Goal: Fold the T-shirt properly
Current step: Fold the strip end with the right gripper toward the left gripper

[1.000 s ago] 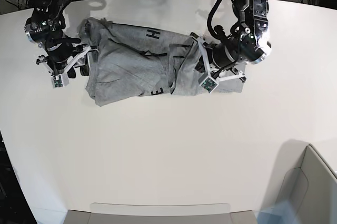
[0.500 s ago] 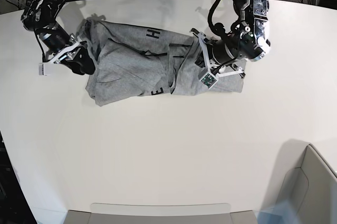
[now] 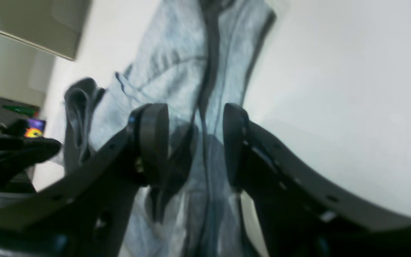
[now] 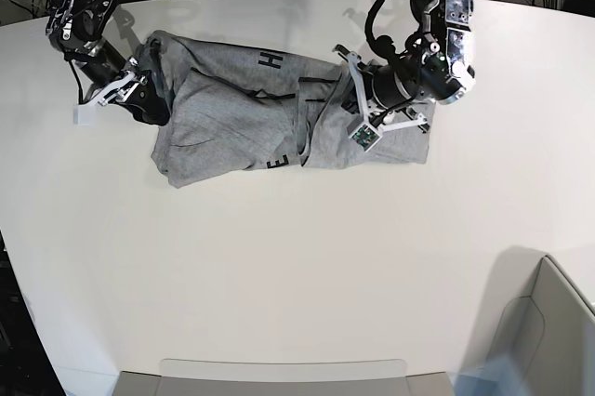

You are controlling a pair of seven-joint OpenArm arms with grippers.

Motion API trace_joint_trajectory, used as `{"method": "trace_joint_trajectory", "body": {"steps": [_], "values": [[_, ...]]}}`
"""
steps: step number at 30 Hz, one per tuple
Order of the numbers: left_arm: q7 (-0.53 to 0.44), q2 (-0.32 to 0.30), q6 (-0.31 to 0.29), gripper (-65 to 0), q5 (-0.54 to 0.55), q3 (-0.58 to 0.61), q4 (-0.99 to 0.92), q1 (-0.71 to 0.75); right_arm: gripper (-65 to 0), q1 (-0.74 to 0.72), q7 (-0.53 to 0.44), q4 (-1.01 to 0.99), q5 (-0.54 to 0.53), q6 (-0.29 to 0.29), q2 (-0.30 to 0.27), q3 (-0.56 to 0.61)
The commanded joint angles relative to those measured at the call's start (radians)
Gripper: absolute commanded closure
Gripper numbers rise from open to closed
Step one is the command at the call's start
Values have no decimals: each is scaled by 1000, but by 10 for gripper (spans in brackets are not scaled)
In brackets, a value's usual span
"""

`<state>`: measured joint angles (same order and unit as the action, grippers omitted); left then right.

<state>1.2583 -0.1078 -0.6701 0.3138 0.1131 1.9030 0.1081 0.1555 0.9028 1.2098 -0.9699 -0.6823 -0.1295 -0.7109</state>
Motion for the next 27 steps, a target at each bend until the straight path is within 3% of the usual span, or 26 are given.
{"method": "trace_joint_trajectory", "body": {"steps": [1, 11, 17, 21, 27], "values": [[-10, -2, 0, 0, 8, 1, 14, -11, -253, 0, 34, -8, 24, -16, -3, 20], [-10, 1, 0, 0, 8, 1, 14, -11, -253, -40, 83, 0, 26, -16, 17, 199], [-10, -2, 2, 0, 8, -3, 14, -11, -252, -41, 80, 17, 68, -16, 38, 233], [-9, -2, 3, 0, 8, -3, 14, -9, -252, -15, 25, 144, 173, 125, 69, 245], [-9, -2, 0, 0, 8, -5, 14, 8, -252, 40, 3, 410, 248, 194, 110, 236]]}}
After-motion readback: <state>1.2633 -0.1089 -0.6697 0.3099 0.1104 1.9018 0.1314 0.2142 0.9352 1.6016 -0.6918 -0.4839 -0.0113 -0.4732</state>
